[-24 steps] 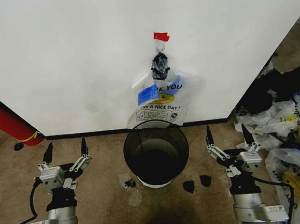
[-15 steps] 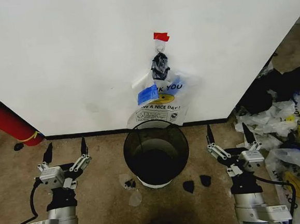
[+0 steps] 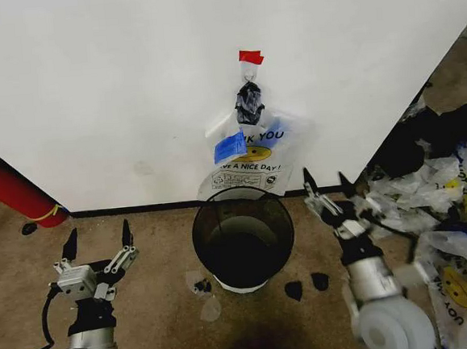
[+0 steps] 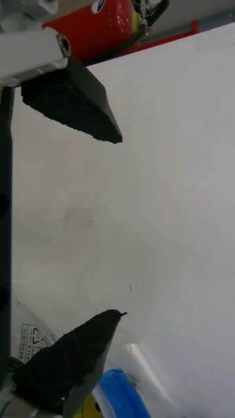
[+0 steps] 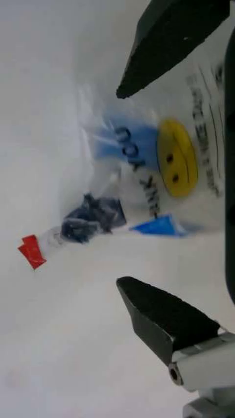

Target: Pick up the garbage bag from the wall and place it over the trash bin.

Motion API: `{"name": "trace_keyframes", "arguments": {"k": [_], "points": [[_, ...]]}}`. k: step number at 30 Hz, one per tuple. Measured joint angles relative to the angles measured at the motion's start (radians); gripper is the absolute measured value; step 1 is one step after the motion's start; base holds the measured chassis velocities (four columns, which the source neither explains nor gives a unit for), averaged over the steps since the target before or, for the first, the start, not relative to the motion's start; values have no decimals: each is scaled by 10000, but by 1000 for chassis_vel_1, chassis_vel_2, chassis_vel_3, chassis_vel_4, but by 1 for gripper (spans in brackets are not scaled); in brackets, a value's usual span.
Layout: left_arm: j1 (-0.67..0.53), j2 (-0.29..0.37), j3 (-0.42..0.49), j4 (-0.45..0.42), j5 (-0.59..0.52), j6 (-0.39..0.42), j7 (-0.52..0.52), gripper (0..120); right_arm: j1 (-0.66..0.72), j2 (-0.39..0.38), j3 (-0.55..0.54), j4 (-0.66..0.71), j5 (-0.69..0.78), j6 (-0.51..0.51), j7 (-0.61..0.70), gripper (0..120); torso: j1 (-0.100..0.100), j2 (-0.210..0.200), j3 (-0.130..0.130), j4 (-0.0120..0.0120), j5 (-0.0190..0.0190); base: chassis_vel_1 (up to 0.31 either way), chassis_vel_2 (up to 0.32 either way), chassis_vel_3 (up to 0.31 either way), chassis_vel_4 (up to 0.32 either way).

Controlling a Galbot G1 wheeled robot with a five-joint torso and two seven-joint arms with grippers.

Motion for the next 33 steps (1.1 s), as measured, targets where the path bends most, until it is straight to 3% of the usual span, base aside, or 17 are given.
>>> {"name": "trace_keyframes", "arguments": {"k": [8,13,18,25,33], "points": [[-23,-142,-1,90,92,25,-1,100,2220,-58,-511,-1385,3677,-928,50,100,0,0,0,0,-2,0,0,0,0],[-20,-356,15,192,237,43,4,100,3945,280,-1167,-2928,4811,-1160,-5,100,1,0,1,3,-2,0,0,0,0],[-41,-444,23,237,300,47,10,100,4922,569,-1503,-4114,4927,-1269,-330,100,1,0,1,1,-3,0,0,0,0],[86,-589,40,211,542,-41,28,100,5732,1049,-1662,-4740,4241,-1272,-437,100,1,0,-1,2,-3,0,0,0,0],[174,-638,62,154,617,-165,30,100,6296,971,-1685,-5177,4126,-1188,-487,100,0,0,-1,0,-2,0,0,0,0]]}}
